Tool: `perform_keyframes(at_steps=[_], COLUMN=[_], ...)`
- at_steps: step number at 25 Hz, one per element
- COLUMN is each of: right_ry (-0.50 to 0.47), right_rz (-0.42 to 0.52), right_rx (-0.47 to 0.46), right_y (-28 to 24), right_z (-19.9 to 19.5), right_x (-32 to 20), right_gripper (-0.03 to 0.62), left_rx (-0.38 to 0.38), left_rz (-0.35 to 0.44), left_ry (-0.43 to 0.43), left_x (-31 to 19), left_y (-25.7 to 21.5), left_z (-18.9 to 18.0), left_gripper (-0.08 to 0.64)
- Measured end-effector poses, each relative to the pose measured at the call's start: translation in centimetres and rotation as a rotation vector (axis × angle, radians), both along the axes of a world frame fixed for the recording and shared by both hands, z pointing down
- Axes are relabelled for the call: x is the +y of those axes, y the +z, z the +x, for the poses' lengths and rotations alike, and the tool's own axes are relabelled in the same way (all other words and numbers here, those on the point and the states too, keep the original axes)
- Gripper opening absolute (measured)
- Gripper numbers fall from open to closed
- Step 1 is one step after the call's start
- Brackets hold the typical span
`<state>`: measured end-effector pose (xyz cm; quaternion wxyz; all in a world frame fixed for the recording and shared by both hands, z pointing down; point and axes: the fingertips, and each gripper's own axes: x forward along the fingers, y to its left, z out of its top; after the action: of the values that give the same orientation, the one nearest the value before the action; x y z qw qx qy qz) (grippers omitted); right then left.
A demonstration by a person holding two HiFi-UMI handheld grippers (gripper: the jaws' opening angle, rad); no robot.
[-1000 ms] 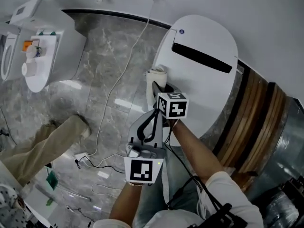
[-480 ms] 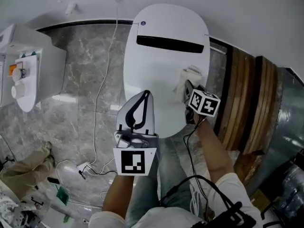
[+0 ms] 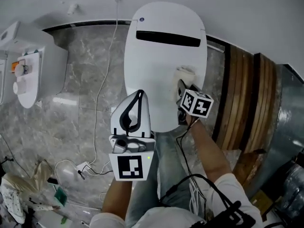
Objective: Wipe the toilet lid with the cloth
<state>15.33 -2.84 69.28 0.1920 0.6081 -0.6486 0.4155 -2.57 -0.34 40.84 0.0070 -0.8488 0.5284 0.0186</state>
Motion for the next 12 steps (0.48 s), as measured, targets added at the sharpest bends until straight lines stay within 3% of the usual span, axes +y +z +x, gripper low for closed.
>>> perform_keyframes(at_steps=[4,8,10,12], right_ry=[-0.179,-0.328,-0.364,-0.353], right_rz=[-0.027,-0.051,-0.064,-0.061], right_rx=[-0.111,-0.164,-0.169,-0.167], right_y=[0.9,2.3,3.2,3.6], right_z=[-12.4,-22.8,-24.7,-23.3], right_x=[0.3,-0.1,-0.4,-0.5], right_gripper=[0.101,0.101,0.101,0.101], left_rx=[-0.010,-0.019,-0.011,0.004], left_rz=[-0.022,-0.053,-0.063,-0.069], left_ry=[-0.077,-0.162,-0.180,-0.164], left_x=[1.6,2.4,2.2,1.6], left_y=[0.4,1.7,2.4,2.8], left_z=[-4.3,-9.0,-10.0,-9.6], left_gripper=[0.012,0.012,0.012,0.012])
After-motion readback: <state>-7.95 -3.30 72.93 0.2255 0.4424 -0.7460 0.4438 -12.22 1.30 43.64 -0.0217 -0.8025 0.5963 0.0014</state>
